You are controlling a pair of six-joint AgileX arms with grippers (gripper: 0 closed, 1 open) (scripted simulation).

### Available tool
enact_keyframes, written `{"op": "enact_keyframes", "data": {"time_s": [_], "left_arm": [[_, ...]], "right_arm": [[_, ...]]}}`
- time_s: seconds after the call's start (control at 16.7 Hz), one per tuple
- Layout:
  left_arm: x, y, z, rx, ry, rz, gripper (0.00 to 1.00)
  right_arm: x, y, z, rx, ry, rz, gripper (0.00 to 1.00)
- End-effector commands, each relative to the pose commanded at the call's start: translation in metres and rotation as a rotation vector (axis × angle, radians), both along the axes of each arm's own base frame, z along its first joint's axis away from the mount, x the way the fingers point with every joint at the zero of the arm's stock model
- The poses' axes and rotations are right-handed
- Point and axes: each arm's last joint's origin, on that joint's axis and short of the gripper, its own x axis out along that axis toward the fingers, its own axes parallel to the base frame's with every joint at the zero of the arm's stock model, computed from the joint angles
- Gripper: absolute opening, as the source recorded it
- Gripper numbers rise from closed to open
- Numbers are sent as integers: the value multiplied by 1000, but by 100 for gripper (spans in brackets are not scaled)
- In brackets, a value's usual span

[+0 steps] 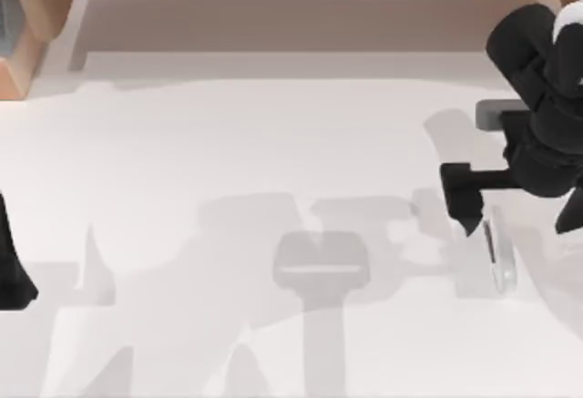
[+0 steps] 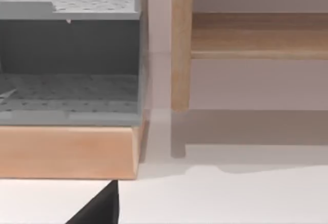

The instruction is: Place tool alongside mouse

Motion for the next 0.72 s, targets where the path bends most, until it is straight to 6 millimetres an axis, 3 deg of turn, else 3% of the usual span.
{"op": "enact_keyframes", "data": {"time_s": [0.24,0.72], "left_arm": [[0,0,0,0,0,0,100],[0,0,0,0,0,0,100]], "right_arm": [[0,-2,-1,1,0,-3,100],[0,0,-50,0,0,0,100]]}}
